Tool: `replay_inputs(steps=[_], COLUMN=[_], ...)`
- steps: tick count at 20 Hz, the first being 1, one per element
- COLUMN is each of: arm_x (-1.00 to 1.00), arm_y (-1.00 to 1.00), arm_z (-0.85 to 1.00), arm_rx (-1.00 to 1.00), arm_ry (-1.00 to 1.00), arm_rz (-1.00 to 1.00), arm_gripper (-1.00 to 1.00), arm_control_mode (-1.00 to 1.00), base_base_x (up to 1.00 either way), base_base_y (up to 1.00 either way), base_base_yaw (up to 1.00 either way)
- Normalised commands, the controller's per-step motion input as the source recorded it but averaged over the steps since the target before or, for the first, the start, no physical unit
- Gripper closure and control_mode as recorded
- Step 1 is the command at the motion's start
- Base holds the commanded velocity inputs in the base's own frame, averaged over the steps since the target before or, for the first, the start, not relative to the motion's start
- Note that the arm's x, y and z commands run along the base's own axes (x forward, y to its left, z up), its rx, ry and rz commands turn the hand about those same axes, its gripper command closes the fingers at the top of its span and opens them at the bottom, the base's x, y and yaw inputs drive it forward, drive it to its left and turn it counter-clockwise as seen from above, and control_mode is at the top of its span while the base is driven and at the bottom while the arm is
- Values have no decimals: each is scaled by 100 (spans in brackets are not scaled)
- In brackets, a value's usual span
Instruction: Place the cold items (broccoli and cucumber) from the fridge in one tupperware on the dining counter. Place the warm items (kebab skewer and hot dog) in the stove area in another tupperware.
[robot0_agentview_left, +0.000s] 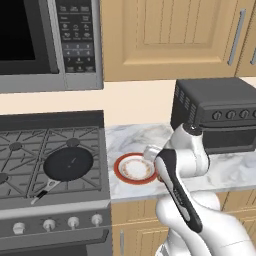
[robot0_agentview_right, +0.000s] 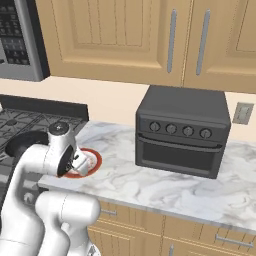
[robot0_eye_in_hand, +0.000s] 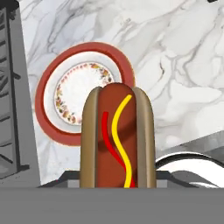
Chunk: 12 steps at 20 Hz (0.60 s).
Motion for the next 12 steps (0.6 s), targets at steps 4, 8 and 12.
replay_inputs(steps=[4, 8, 12], arm_x=[-92, -92, -98], arm_y=[0, -13, -58], arm_z=[100, 97, -2], arm_rx=[-3, -3, 0], arm_ry=[0, -1, -33], arm_rz=[-8, -14, -31], arm_gripper=[100, 100, 100], arm_control_mode=[-100, -100, -100], base_base_x=[0, 0, 0], base_base_y=[0, 0, 0], base_base_yaw=[0, 0, 0])
